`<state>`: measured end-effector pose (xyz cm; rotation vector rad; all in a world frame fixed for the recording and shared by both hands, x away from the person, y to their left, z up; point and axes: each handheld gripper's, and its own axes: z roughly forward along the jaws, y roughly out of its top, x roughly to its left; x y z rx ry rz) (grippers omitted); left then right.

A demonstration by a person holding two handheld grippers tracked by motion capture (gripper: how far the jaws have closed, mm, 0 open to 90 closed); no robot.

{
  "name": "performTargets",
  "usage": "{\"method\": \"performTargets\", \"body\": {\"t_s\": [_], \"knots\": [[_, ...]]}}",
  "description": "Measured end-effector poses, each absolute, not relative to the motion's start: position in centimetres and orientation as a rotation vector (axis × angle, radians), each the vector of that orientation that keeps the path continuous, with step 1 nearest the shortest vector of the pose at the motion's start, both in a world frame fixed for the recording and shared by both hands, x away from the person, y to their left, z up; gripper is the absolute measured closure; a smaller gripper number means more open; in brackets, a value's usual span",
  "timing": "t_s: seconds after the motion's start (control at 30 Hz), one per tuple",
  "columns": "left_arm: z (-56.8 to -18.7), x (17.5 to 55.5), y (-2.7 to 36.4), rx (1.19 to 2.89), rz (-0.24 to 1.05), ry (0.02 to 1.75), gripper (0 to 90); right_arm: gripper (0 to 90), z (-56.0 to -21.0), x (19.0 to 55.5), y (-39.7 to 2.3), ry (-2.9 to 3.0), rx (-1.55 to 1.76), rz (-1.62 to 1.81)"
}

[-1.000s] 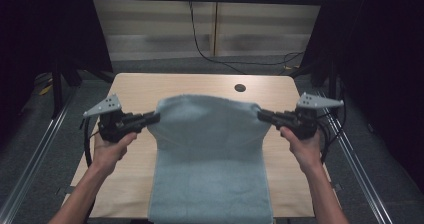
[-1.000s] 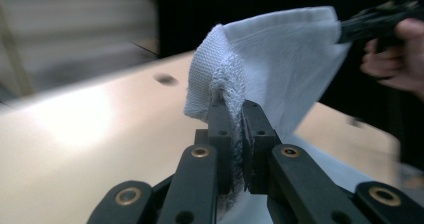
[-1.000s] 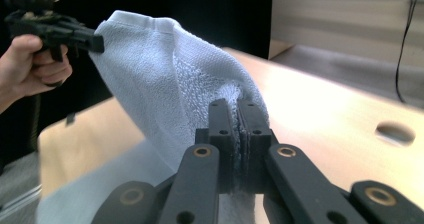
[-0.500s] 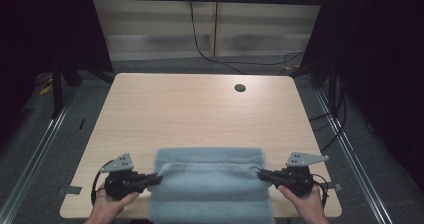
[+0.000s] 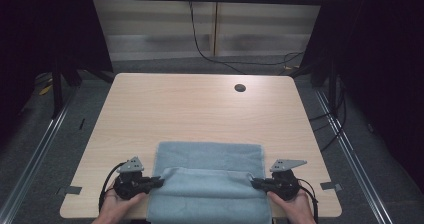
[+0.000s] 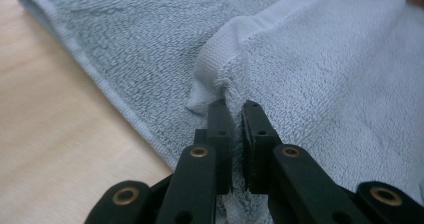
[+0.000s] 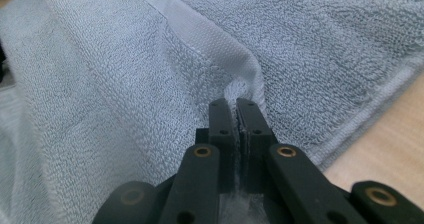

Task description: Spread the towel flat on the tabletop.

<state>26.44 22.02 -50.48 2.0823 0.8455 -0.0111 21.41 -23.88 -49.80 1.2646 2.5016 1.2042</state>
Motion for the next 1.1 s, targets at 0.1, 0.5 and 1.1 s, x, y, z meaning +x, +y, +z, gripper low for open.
{"method": "performTargets", "body": {"t_s": [0.1,0.5,1.1], "knots": [[-50.5,27.6,22.0,2.087,0.018,0.84,84.8,86.9,-49.8,22.5,-23.6,2.491,1.277,1.196],[-50.7,34.5,21.6,2.067,0.095,0.912,85.4,86.9,-50.0,28.6,-22.8,2.413,1.333,1.16],[-50.7,41.7,21.4,2.049,0.201,1.007,85.4,87.0,-50.3,37.7,-21.6,2.313,1.453,1.134]]}}
